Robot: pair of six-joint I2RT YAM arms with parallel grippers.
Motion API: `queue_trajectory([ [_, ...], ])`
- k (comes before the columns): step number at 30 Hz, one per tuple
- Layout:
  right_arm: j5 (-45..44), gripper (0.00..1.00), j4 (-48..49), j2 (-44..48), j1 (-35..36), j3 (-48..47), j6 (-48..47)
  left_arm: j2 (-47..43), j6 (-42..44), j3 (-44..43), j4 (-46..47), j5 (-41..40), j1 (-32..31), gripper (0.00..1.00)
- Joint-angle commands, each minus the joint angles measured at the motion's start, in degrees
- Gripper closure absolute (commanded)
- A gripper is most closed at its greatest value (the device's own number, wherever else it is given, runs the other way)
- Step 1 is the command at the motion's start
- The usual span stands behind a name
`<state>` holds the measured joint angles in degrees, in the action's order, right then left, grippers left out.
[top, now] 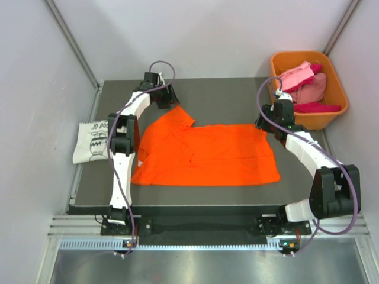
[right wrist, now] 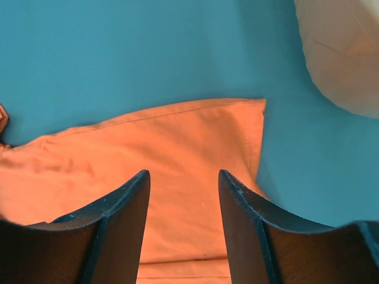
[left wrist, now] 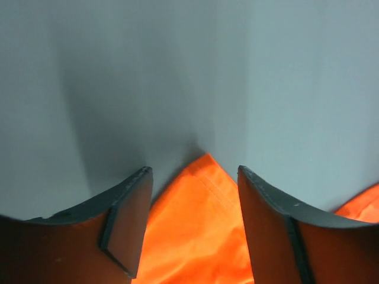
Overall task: Fold and stack the t-shirts
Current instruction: Fold the tshirt
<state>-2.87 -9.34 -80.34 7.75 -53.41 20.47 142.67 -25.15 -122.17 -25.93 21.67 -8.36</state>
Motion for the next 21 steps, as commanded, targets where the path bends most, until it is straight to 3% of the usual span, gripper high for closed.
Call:
queue_trajectory([
  [1, 0.68, 0.50, 2.58, 1.32, -0.10, -1.44, 0.54, 0.94, 2.47, 1.06, -3.33, 1.27, -0.96, 0.37],
  [5, 0.59, 0.50, 2.40, 1.85, -0.19, -1.35, 0.54, 1.38, 4.31, 0.09, -6.14, -1.54, -1.92, 0.47],
  [11, 0.06, 0.50, 1.87, 2.03, -0.45, -1.35, 0.36, 2.87, 5.46, -1.49, -8.08, -2.34, -2.98, 0.52],
  [17, -0.73, 0.50, 1.17, 1.50, -0.45, -1.70, -0.08, 2.26, 3.97, 0.08, -5.72, -2.52, -2.45, 0.98],
  [21, -1.26, 0.50, 0.21, 0.45, -0.45, -3.10, -0.60, -3.18, 0.81, 6.14, 1.13, -1.19, -0.09, 1.00],
])
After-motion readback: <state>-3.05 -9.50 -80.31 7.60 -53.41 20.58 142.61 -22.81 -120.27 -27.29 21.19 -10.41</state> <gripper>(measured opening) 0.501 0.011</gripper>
